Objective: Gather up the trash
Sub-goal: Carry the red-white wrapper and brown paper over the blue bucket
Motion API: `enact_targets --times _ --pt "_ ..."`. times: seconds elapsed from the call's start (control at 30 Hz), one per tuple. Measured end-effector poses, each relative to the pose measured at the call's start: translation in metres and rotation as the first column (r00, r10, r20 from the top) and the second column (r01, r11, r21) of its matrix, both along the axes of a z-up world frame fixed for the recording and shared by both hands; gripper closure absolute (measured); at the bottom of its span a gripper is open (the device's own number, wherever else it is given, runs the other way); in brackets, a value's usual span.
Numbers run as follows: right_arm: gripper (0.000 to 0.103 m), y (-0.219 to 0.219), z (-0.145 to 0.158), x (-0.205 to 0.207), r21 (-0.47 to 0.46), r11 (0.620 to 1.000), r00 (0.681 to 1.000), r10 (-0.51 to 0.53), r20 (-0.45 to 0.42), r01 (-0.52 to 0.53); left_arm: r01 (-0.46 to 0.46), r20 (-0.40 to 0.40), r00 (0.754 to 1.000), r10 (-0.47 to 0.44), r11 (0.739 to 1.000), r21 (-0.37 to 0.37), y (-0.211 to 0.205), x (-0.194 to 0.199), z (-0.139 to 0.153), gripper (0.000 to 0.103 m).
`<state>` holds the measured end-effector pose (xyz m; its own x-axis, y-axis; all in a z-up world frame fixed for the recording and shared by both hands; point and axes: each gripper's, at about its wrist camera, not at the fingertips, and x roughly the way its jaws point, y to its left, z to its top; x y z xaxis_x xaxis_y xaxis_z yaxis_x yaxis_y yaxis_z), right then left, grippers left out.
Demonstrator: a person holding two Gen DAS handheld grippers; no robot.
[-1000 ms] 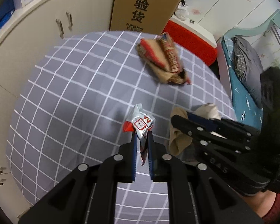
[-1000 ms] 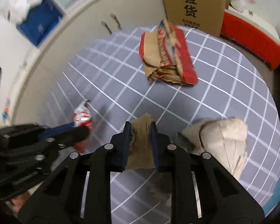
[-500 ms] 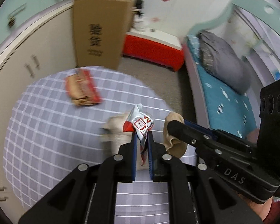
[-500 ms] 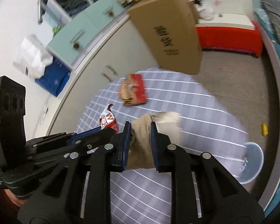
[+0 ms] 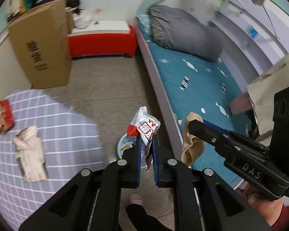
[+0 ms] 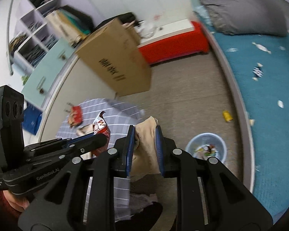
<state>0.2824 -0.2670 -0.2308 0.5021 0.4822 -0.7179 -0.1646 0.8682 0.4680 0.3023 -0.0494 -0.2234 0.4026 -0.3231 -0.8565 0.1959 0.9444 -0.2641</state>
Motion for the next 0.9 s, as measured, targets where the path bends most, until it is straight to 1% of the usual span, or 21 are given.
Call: enact_targets --times 0.1,0.3,0.47,0.67,0.73,0.8,0.87,0.9 --pt "0.082 -0.033 -0.001 -0.002 -0.004 0.999 0.999 -0.044 0.002 0.044 0.042 0.002 0.999 -0.042 0.999 -0.003 -0.036 0.007 0.000 0.093" --pt "0.082 -0.070 0.002 0.000 -0.006 0.995 0.995 -0.098 0.011 0.098 0.095 0.007 0.995 -0.095 0.995 0.008 -0.077 0.022 0.001 0.093" --pt "0.082 -0.088 0.002 0.004 -0.004 0.991 0.991 -0.134 0.020 0.135 0.124 0.012 0.992 -0.124 0.992 0.026 -0.098 0.033 0.003 0.093" --pt "0.082 -0.105 0.005 0.006 0.003 0.984 0.984 -0.175 0.038 0.175 0.135 0.009 0.991 -0.135 0.990 0.027 -0.110 0.045 0.003 0.090" --pt "0.082 -0.108 0.004 0.005 0.002 0.982 0.982 -0.187 0.037 0.187 0.125 0.002 0.992 -0.125 0.992 0.023 -0.110 0.048 0.001 0.080" --pt "0.082 -0.111 0.002 0.004 0.006 0.981 0.980 -0.195 0.032 0.195 0.112 -0.003 0.994 -0.112 0.993 0.023 -0.112 0.052 -0.002 0.051" --pt "0.082 -0.113 0.001 0.004 0.007 0.980 0.980 -0.198 0.030 0.198 0.098 0.002 0.995 -0.098 0.995 0.030 -0.112 0.054 -0.003 0.046" --pt "0.082 -0.113 0.000 0.004 0.008 0.980 0.980 -0.199 0.027 0.198 0.096 -0.001 0.995 -0.096 0.995 0.032 -0.111 0.054 -0.003 0.045"
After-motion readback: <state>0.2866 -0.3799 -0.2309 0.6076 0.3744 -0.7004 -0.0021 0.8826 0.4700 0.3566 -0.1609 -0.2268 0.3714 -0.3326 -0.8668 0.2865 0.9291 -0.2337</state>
